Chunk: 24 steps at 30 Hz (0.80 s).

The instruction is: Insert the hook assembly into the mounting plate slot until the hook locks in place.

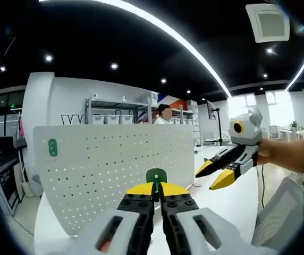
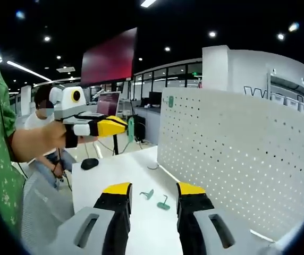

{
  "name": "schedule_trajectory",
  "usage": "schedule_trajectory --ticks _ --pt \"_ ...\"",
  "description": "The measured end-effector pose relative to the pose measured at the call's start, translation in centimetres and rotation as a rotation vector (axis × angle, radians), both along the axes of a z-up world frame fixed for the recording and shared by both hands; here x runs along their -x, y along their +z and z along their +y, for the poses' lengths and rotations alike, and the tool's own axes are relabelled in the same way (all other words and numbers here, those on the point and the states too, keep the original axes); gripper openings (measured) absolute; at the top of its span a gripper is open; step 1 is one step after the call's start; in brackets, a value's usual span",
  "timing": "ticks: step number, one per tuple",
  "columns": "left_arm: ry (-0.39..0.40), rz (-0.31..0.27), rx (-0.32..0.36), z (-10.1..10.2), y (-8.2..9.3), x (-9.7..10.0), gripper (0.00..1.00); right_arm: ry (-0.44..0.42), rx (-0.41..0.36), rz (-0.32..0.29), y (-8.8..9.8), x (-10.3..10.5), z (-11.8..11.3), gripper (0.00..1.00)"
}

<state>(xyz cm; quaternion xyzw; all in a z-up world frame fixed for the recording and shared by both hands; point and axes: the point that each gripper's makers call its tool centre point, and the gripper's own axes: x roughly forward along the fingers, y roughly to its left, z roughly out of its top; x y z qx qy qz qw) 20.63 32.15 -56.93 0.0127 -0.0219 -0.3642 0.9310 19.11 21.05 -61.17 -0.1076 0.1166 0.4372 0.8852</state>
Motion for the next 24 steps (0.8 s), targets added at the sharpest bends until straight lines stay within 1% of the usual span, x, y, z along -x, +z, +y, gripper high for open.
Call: schedule_trajectory --ticks 1,4,8,9,11,12,14,15,17,20,24 --pt "0.001 0.002 0.005 0.0 0.1 0.0 0.03 -0.014 0.010 -0.008 0.1 -0.1 -0.2 0.34" --pt "0.020 0.004 0.015 0.4 0.4 -0.4 0.03 -0.046 0.005 -0.018 0.4 -0.3 -0.6 0.34" --pt "0.061 0.005 0.031 1.1 1.0 -1.4 0.03 -0.112 -0.046 -0.042 1.6 -0.8 -1.6 0.34" --pt "0.077 0.003 0.042 1.3 1.3 -1.8 0.03 -0.138 -0.066 -0.065 2.2 -1.2 -1.9 0.34" --pt "0.099 0.006 0.050 1.7 1.6 -2.5 0.03 -0.162 -0.089 -0.068 2.7 -1.3 -2.4 0.34" --pt "0.112 0.005 0.052 1.9 1.8 -2.8 0.03 -0.173 -0.092 -0.073 2.9 -1.4 -2.6 0.35" --pt "0.133 0.002 0.056 2.3 2.2 -3.5 0.03 -0.207 -0.085 -0.117 3.8 -1.6 -3.1 0.36" --pt "0.157 -0.002 0.065 2.8 2.5 -4.0 0.03 -0.221 -0.089 -0.136 4.2 -1.6 -3.3 0.36" --pt "0.188 -0.006 0.083 3.4 3.0 -5.0 0.03 -0.236 -0.104 -0.145 4.7 -1.6 -3.7 0.37" --pt "0.244 -0.004 0.096 4.4 3.5 -6.4 0.03 -0.258 -0.101 -0.156 4.9 -1.6 -4.2 0.39" --pt "0.291 -0.004 0.102 5.2 3.7 -8.0 0.03 -0.267 -0.086 -0.169 4.9 -1.5 -4.5 0.40"
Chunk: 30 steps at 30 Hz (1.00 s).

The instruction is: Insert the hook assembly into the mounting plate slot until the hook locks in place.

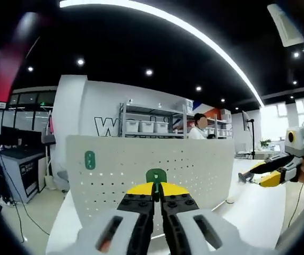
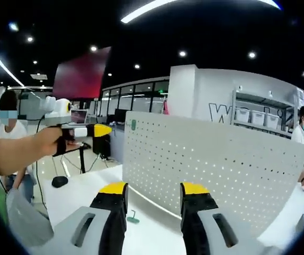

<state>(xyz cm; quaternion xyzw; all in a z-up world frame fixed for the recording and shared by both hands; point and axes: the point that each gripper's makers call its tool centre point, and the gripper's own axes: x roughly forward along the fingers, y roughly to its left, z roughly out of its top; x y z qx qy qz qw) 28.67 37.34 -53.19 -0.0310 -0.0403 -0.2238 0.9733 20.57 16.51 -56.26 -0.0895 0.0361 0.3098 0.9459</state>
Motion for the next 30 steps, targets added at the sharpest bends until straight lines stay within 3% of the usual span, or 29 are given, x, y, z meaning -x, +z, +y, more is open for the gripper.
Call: schedule_trajectory --ticks 9,30 --pt "0.079 -0.011 0.013 1.2 1.3 -2.9 0.03 -0.008 -0.001 -0.015 0.5 -0.5 -0.2 0.42" --pt "0.159 -0.043 -0.089 2.1 3.2 -8.3 0.03 -0.027 0.002 -0.003 0.0 -1.2 -1.1 0.42"
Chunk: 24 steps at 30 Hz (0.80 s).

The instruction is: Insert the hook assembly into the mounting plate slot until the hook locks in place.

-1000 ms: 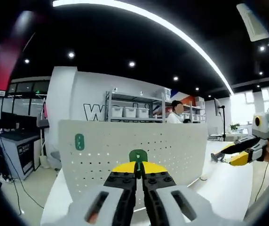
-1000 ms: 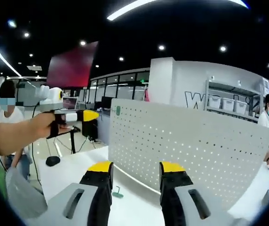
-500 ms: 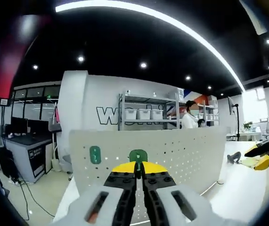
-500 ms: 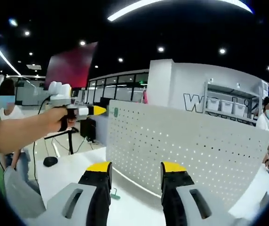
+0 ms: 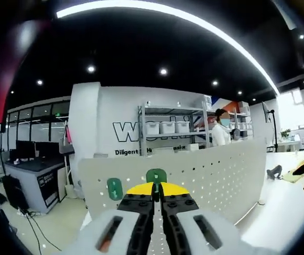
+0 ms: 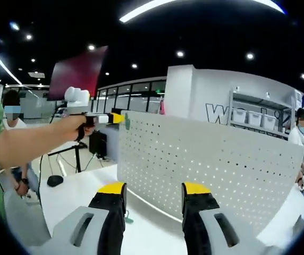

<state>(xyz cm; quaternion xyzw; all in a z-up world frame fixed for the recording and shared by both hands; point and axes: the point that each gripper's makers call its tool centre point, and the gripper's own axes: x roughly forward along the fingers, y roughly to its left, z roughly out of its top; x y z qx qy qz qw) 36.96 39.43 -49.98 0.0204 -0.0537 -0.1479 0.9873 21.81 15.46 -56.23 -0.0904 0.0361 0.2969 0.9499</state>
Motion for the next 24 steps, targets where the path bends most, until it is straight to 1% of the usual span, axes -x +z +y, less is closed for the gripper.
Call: schedule_trajectory --ticks 7,11,16,20,24 --pt "0.021 -0.009 -0.027 0.1 0.4 -1.6 0.03 -0.005 -0.004 0.006 -0.1 -0.2 -0.1 0.42" --pt "0.033 0.002 -0.032 0.2 0.1 -2.5 0.03 -0.007 -0.003 0.011 -0.3 -0.2 -0.3 0.42" --pt "0.053 0.006 -0.047 0.3 -0.3 -3.2 0.03 -0.010 -0.009 0.014 -0.3 -0.3 -0.5 0.42" --pt "0.070 0.002 -0.039 0.6 -0.4 -3.5 0.03 -0.012 -0.010 0.017 -0.3 -0.3 -0.7 0.41" --pt "0.080 -0.020 -0.003 0.6 -0.3 -3.6 0.03 -0.013 -0.011 0.019 -0.4 -0.3 -0.8 0.41"
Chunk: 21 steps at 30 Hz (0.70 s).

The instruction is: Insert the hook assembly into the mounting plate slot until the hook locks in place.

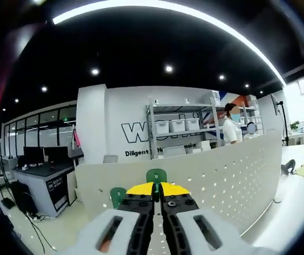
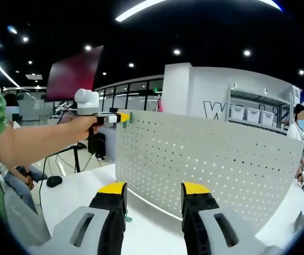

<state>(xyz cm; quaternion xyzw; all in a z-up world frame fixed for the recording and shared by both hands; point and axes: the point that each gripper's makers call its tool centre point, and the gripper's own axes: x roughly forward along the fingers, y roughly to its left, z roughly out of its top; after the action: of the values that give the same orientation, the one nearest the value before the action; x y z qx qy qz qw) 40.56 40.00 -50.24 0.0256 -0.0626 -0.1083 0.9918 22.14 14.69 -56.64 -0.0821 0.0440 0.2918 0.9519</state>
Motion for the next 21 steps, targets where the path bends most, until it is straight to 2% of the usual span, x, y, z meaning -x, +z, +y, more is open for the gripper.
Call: schedule_trajectory --ticks 5,21 --pt "0.020 -0.023 0.042 0.33 0.10 -0.29 0.03 -0.002 -0.002 -0.001 0.14 0.00 -0.14 0.41" --pt "0.038 -0.062 0.089 0.62 0.25 -0.88 0.03 -0.004 -0.002 0.004 0.09 0.15 -0.11 0.39"
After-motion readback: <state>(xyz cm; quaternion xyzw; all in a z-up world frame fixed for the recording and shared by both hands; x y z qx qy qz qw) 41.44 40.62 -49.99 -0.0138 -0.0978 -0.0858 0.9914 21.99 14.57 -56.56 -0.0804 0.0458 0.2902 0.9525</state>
